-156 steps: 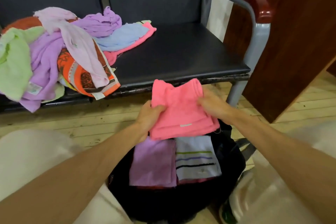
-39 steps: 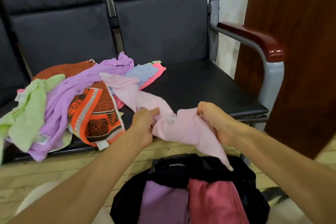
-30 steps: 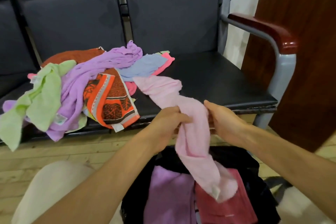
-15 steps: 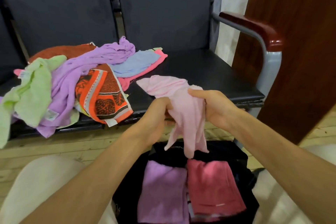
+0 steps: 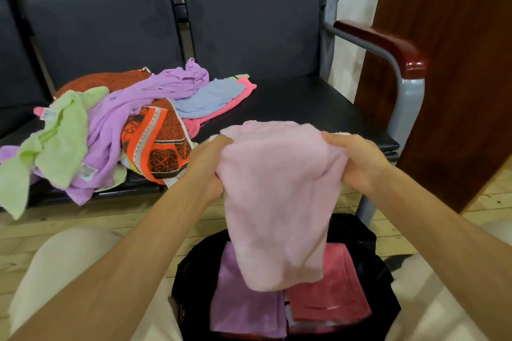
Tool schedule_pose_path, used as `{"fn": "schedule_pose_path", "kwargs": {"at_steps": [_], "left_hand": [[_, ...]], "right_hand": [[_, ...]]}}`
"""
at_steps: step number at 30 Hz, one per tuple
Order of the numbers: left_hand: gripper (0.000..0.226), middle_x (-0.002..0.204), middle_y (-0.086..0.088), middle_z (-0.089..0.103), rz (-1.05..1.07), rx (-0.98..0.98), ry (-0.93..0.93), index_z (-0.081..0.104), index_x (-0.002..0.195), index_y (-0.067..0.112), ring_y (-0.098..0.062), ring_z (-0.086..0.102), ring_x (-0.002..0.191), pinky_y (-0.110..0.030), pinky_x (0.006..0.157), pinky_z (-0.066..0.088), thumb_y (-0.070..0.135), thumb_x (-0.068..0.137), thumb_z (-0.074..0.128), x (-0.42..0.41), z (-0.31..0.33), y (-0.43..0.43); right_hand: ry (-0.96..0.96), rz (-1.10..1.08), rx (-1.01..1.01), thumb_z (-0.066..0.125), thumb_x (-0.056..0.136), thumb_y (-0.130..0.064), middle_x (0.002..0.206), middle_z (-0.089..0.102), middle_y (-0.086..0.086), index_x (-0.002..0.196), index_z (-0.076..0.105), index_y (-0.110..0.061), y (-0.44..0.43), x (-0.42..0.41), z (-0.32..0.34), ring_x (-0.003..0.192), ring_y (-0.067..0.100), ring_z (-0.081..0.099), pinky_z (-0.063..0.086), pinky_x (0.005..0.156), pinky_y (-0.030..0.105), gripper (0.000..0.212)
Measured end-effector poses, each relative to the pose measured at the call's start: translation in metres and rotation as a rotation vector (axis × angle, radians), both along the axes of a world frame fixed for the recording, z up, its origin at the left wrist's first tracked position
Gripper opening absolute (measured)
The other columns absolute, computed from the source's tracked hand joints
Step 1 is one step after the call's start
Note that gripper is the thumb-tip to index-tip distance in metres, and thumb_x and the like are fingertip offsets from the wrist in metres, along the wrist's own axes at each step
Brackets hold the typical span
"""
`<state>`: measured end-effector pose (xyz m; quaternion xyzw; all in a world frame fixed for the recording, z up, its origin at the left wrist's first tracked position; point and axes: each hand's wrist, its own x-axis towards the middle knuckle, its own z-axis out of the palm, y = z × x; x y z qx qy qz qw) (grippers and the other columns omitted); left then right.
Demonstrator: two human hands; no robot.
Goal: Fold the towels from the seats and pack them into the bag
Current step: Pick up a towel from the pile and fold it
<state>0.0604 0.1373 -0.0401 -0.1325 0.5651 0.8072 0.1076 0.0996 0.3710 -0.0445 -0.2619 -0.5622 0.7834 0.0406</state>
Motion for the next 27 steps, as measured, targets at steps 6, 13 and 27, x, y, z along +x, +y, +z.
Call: {"fn": "schedule_pose_path", "kwargs": {"at_steps": [6,13,27], "left_hand": [[0.029,0.105,-0.012,0.061,0.003,-0.293,0.157,0.06,0.108,0.012,-0.024,0.059,0.087,-0.034,0.072,0.05,-0.003,0.085,0.053,-0.002,0.001,-0.019],[0.055,0.115,-0.008,0.07,-0.598,-0.279,0.211,0.07,0.109,0.008,-0.019,0.066,0.102,-0.026,0.082,0.055,-0.018,0.08,0.033,0.025,0.02,-0.035],[0.023,0.103,-0.003,0.07,0.134,-0.045,0.201,0.071,0.104,0.012,-0.016,0.066,0.087,-0.025,0.064,0.053,0.009,0.088,0.055,-0.003,0.028,-0.052]], "right_hand": [[0.03,0.033,0.288,0.066,0.09,-0.01,0.129,0.058,0.006,0.127,0.059,-0.017,0.006,0.003,-0.006,0.116,0.029,0.057,0.049,0.099,0.047,0.038],[0.158,0.462,0.177,0.051,0.092,-0.006,0.104,0.073,0.0,0.094,0.075,-0.016,-0.005,0.021,0.021,0.093,0.017,0.07,0.056,0.073,0.03,0.026],[0.223,-0.157,0.259,0.058,0.092,-0.012,0.115,0.065,0.0,0.104,0.07,-0.02,0.01,0.016,0.022,0.11,0.02,0.059,0.049,0.097,0.038,0.019]]}}
